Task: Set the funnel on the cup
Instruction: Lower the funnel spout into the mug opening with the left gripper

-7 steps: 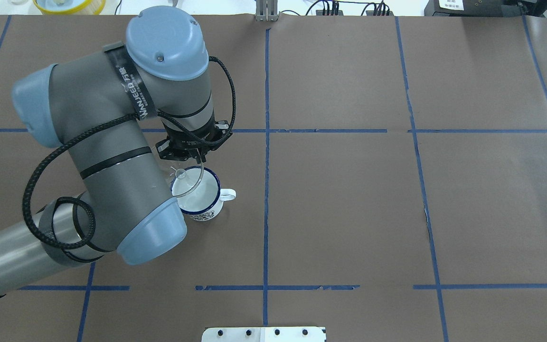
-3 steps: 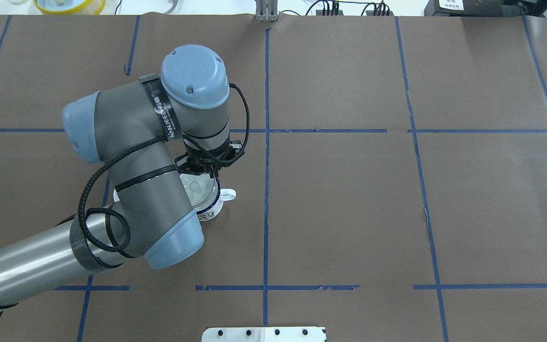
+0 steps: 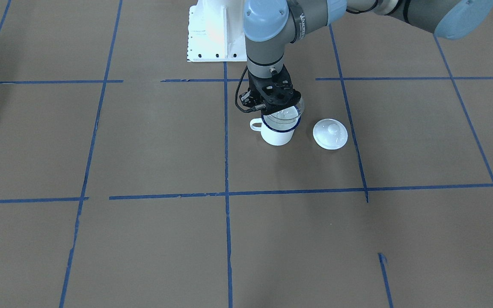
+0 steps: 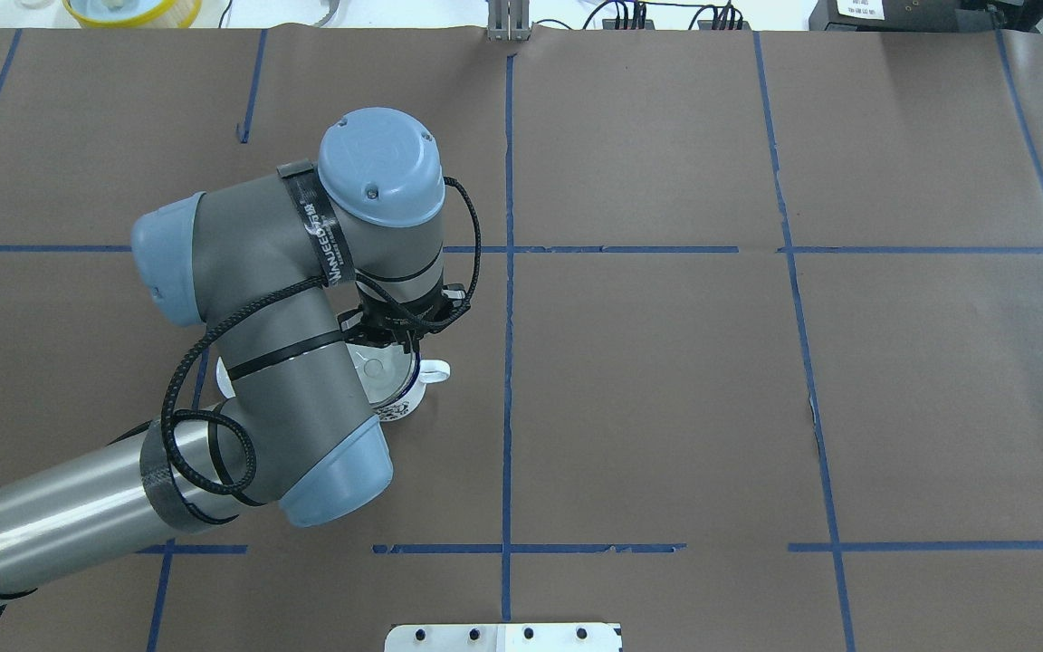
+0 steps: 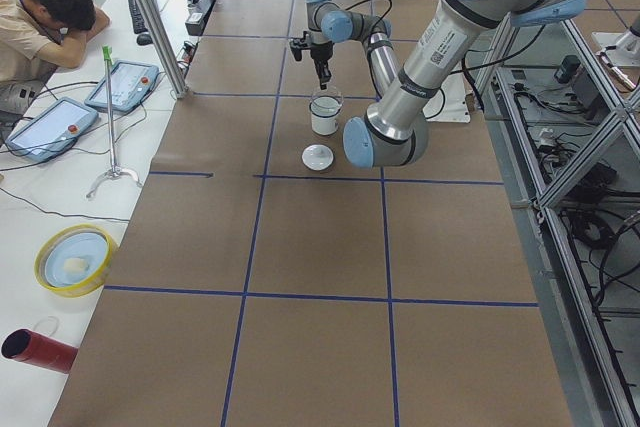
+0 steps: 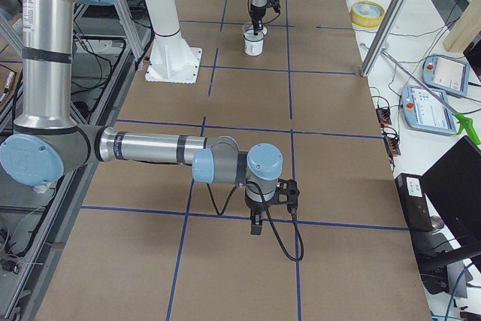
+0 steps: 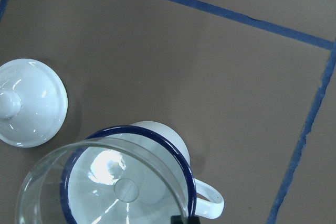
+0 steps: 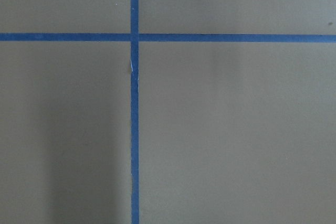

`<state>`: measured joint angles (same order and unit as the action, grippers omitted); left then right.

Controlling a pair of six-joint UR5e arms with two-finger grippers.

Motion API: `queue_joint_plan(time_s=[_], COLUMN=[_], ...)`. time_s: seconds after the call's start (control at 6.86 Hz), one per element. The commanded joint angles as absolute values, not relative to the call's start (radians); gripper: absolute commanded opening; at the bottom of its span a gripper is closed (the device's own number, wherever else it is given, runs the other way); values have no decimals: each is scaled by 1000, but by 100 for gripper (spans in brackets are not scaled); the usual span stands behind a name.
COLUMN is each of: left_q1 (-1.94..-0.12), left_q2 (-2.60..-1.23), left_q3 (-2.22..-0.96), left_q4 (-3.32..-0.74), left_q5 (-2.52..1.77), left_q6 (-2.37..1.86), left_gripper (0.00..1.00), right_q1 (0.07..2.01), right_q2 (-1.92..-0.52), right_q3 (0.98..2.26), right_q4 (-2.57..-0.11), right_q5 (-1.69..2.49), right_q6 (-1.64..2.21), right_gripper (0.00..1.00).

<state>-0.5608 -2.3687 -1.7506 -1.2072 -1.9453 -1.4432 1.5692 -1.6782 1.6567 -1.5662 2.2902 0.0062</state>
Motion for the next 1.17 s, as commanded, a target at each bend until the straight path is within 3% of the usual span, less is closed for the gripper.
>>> queue_joint_plan(time_s=[0.0,0.73,0.87,1.02], left_q1=[-558,-558,-558,-558], left_q2=[-2368,-2344,-2344,-2344], left_q3=[-1717,-1703,-1704,-1712], left_q4=[-1241,-1272,-1272,-1272], left_q5=[-1944,-1939,-1939,-1937], left_q6=[-1442,-1436,-1436,-1437], left_gripper=[0,0,8,99], right_q1=[1569,1569,1569,1569], right_q2=[-1678,-1678,-1678,-1678], right_q3=[1657,1657,1657,1657], right_q4=[-1566,-1566,-1566,-1566], right_q5=[2290,2290,2290,2290], right_q6=[6,6,6,6], right_gripper=[100,100,100,100])
